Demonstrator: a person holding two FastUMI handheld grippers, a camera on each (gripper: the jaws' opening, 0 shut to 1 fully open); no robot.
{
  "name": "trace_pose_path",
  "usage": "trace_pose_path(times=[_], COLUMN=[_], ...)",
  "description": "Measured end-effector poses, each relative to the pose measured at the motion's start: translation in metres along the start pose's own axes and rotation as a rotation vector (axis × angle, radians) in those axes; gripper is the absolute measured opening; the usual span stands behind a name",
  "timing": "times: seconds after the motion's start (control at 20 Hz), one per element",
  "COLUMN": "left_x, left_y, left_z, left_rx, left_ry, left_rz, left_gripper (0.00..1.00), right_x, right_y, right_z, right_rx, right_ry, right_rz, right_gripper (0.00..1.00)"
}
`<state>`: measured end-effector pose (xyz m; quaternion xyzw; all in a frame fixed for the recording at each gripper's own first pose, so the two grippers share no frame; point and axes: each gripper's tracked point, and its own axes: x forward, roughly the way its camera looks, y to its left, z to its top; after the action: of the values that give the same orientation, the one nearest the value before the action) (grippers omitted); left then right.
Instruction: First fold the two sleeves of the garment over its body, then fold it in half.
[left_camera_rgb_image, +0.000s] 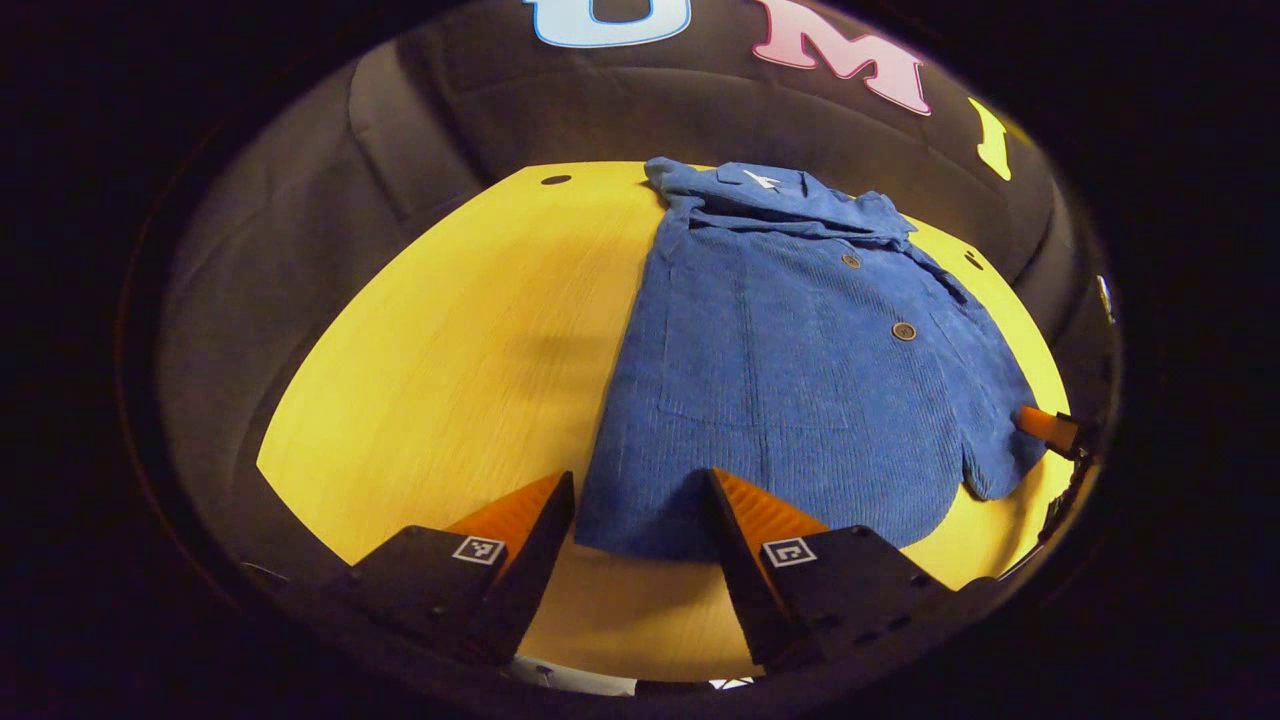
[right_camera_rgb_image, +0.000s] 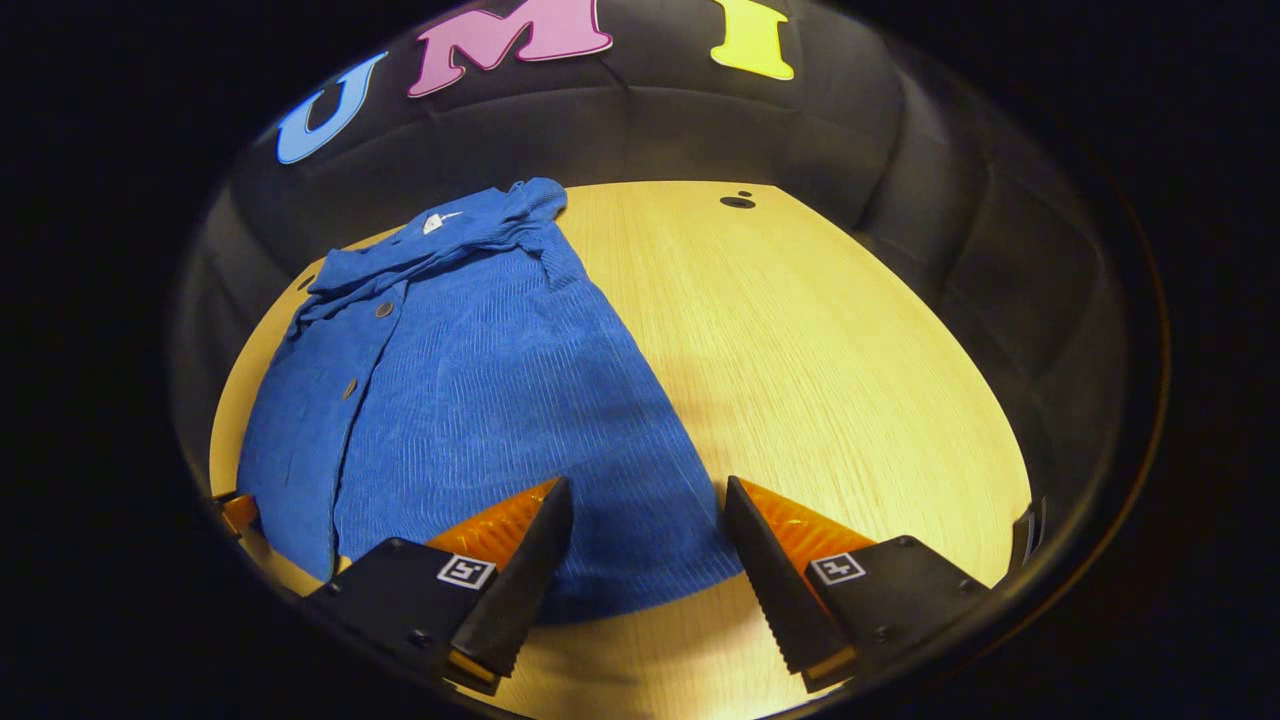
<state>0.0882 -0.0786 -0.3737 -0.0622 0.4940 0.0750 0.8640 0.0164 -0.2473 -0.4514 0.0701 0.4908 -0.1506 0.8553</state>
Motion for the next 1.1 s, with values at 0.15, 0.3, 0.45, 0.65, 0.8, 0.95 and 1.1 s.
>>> trace_pose_path(times=[0.15, 0.3, 0.45, 0.65, 0.8, 0.95, 1.1], left_x=[-0.001, 0.001, 0.000, 0.004, 0.001, -0.008, -0.020], left_y=[-0.015, -0.022, -0.035, -0.039, -0.038, -0.038, -0.039], left_z=[0.001, 0.001, 0.003, 0.006, 0.016, 0.042, 0.078], left_rx=[0.034, 0.069, 0.059, 0.059, 0.012, -0.010, 0.004], left_ry=[-0.006, -0.018, -0.031, -0.044, -0.040, -0.077, -0.128], left_rz=[-0.036, -0.029, -0.091, -0.126, -0.142, -0.160, -0.182], left_gripper=[0.48, 0.07, 0.06, 0.00, 0.00, 0.00, 0.00], right_x=[0.002, 0.002, -0.003, 0.003, 0.000, -0.009, -0.015], right_y=[0.012, 0.026, 0.035, 0.050, 0.059, 0.072, 0.083], right_z=[0.001, 0.000, -0.001, 0.003, 0.005, 0.032, 0.065], right_rx=[-0.003, -0.027, -0.108, -0.091, -0.061, -0.031, -0.049], right_ry=[0.016, 0.020, 0.068, 0.083, 0.078, 0.036, -0.024], right_rz=[0.022, 0.045, 0.107, 0.189, 0.210, 0.236, 0.247], right_gripper=[0.73, 0.16, 0.01, 0.01, 0.01, 0.01, 0.01])
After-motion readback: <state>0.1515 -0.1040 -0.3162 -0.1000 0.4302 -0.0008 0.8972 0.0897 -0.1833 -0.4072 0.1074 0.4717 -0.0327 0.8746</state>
